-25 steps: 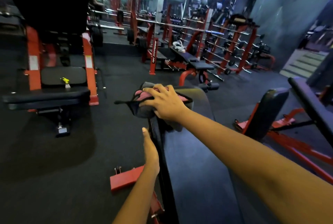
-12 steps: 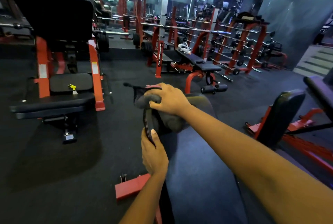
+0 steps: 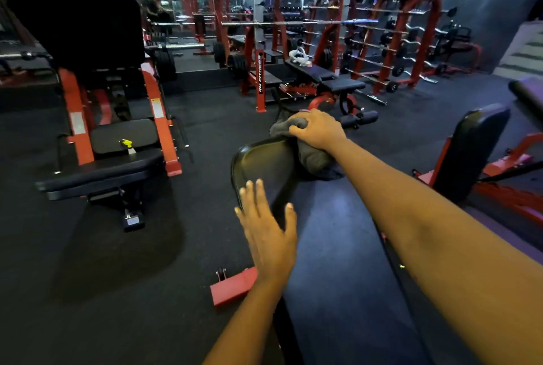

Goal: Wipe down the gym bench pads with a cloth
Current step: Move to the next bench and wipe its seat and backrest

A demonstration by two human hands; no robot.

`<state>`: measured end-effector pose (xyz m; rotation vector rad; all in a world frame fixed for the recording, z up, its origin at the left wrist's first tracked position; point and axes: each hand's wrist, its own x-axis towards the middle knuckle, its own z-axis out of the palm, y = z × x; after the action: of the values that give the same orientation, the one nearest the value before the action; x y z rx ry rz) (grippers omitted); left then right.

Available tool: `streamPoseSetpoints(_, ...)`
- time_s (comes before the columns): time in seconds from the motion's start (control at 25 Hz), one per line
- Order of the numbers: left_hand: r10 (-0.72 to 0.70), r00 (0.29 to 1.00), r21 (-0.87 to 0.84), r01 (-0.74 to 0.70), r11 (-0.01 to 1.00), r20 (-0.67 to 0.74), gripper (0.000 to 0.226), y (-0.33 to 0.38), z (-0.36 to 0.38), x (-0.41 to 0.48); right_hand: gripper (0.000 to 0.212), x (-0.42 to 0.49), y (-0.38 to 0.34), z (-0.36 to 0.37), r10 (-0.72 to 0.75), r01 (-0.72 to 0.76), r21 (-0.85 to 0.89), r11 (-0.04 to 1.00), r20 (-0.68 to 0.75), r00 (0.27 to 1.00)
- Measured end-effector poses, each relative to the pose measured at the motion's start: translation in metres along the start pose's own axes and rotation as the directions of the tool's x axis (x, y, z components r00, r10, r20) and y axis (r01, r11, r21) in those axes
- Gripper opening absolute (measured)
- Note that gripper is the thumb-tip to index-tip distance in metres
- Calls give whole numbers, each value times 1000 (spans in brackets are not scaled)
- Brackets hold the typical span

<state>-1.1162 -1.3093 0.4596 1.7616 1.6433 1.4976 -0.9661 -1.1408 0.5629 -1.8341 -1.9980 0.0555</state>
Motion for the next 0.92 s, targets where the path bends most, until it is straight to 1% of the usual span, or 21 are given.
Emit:
streamPoseSetpoints(0.04,144,987,107,-151,983,69,68,4,6,-3,39,-1,7,-1,21,-21,28,999,-1,1000)
streamPoseSetpoints(0.08,260,952,186,-288,939,159,66,6,14,-5,39,-4,15,-2,47,-46,69,997,-13,999)
streamPoseSetpoints(0.12,343,901,254,-409,876,267,64,7,23,-6,39,-8,25,-2,79,-75,122,990,-32,996)
streamPoseSetpoints(0.16,388,837,317,-515,796,386,62,6,33,-8,40,-13,36,-2,125,-113,182,977,-54,991)
streamPoseSetpoints(0.24,409,707,382,-676,630,578,60,-3,51,-23,43,-29,59,0,238,-202,309,929,-84,968)
streamPoseSetpoints(0.28,404,648,375,-730,572,645,60,-11,56,-33,44,-39,70,4,296,-248,373,894,-78,952)
streamPoseSetpoints(0.36,406,548,323,-803,501,732,60,-21,64,-56,44,-67,98,18,414,-339,492,802,-48,909)
streamPoseSetpoints(0.44,423,486,289,-846,448,765,61,-27,69,-73,44,-102,120,38,483,-383,569,727,-28,875)
streamPoseSetpoints(0.52,439,450,277,-872,404,778,64,-30,73,-79,47,-137,134,54,506,-395,607,690,-15,862)
streamPoseSetpoints(0.56,443,444,279,-878,389,779,65,-31,74,-79,49,-154,138,60,510,-403,607,685,-4,860)
streamPoseSetpoints(0.68,433,449,290,-876,386,781,67,-29,74,-79,48,-203,145,74,525,-422,615,666,15,851)
streamPoseSetpoints(0.8,422,437,289,-883,370,795,67,-27,73,-81,40,-261,153,85,544,-446,605,659,26,838)
streamPoseSetpoints(0.84,412,437,294,-883,366,799,67,-28,72,-80,40,-280,156,90,560,-473,585,659,38,827)
streamPoseSetpoints(0.92,402,444,290,-874,390,801,67,-27,70,-79,42,-317,161,99,627,-562,543,624,81,775)
